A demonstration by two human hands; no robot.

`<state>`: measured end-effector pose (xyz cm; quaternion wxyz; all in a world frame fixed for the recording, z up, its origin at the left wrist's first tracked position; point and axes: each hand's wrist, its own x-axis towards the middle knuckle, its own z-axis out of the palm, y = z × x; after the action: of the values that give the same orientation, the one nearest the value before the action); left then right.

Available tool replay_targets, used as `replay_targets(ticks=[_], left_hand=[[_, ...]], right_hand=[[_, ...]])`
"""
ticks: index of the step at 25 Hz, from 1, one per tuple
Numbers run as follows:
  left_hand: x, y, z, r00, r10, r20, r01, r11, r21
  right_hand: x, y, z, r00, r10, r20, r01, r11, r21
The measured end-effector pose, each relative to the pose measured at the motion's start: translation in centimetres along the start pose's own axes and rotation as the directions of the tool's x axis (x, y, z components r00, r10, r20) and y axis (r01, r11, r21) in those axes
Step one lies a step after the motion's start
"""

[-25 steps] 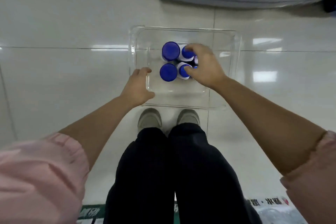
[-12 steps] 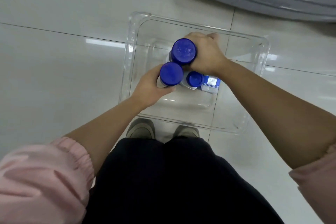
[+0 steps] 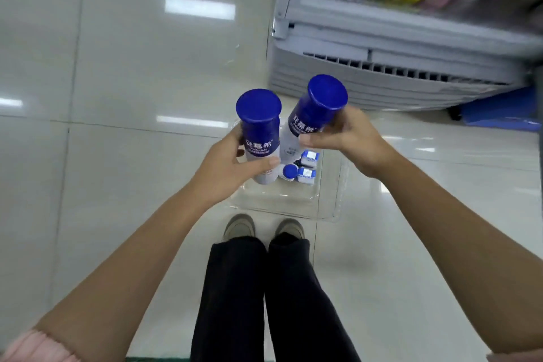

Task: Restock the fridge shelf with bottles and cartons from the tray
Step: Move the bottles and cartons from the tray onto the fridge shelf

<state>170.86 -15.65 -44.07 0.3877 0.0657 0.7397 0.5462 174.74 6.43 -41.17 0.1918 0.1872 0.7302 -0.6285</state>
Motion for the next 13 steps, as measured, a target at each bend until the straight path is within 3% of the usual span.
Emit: replay_targets(ticks=[6,13], left_hand=[[-6.8,22.2,-3.7,0.973,0.231,0.025,-0.23,0.972,-0.055],[-13.2,42.9,-6.3,0.865,0.501,-0.027,-0.501,0.865,0.027]], right_hand=[[-8.7,-18.3,-2.9,0.964,-0.252,-0.08,0.264,0.935,0.238],[-17.4,-36.3,-6.3,0.807,-0.483,-0.34,0.573,0.78,0.251]])
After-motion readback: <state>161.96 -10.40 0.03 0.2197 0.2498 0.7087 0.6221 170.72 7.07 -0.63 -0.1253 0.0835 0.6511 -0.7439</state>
